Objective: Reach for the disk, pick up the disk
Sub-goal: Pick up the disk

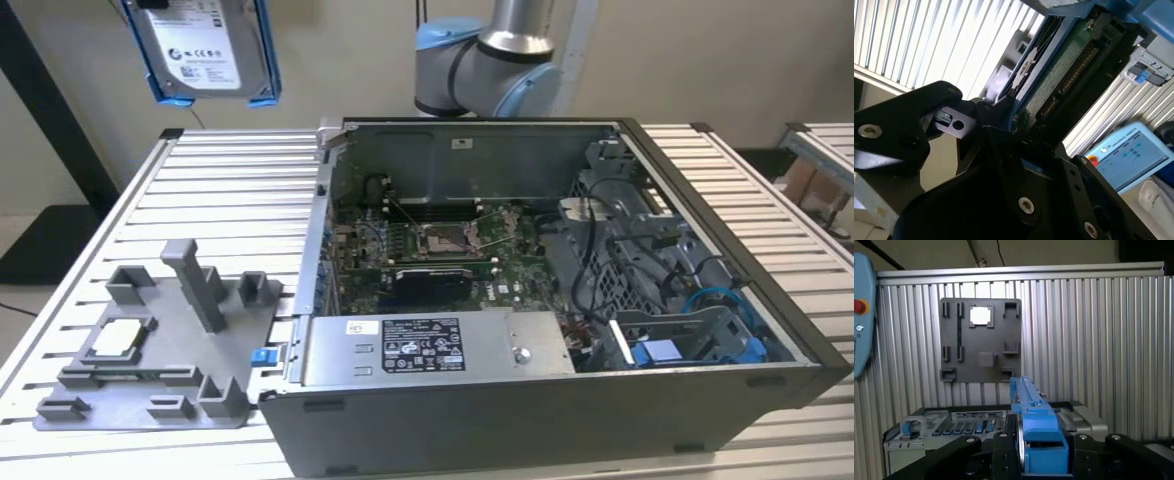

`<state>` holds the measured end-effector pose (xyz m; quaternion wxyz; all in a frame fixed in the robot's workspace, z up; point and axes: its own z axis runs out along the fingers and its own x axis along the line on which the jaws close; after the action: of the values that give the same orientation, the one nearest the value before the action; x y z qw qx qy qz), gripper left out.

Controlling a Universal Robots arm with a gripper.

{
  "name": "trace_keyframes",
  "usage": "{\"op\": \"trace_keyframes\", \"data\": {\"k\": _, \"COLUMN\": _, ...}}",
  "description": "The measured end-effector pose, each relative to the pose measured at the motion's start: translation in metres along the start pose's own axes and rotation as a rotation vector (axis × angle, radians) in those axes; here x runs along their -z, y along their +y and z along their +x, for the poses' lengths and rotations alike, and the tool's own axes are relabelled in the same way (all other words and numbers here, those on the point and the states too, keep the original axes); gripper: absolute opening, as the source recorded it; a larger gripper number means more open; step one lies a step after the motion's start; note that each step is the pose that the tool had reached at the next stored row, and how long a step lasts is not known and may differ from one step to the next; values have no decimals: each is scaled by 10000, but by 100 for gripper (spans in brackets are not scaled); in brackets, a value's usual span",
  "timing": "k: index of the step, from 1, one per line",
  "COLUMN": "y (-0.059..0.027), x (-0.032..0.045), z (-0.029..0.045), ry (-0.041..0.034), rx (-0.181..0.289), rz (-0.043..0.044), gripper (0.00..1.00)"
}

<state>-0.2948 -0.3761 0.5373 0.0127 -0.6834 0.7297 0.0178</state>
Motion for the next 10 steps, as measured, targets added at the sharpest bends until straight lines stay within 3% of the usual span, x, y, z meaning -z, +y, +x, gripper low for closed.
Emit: {"op": "trace_keyframes", "data": {"k": 10, "y": -388, "x": 2, "z": -26, "ry": 0, "rx": -1, "rz": -5, "gripper": 0}}
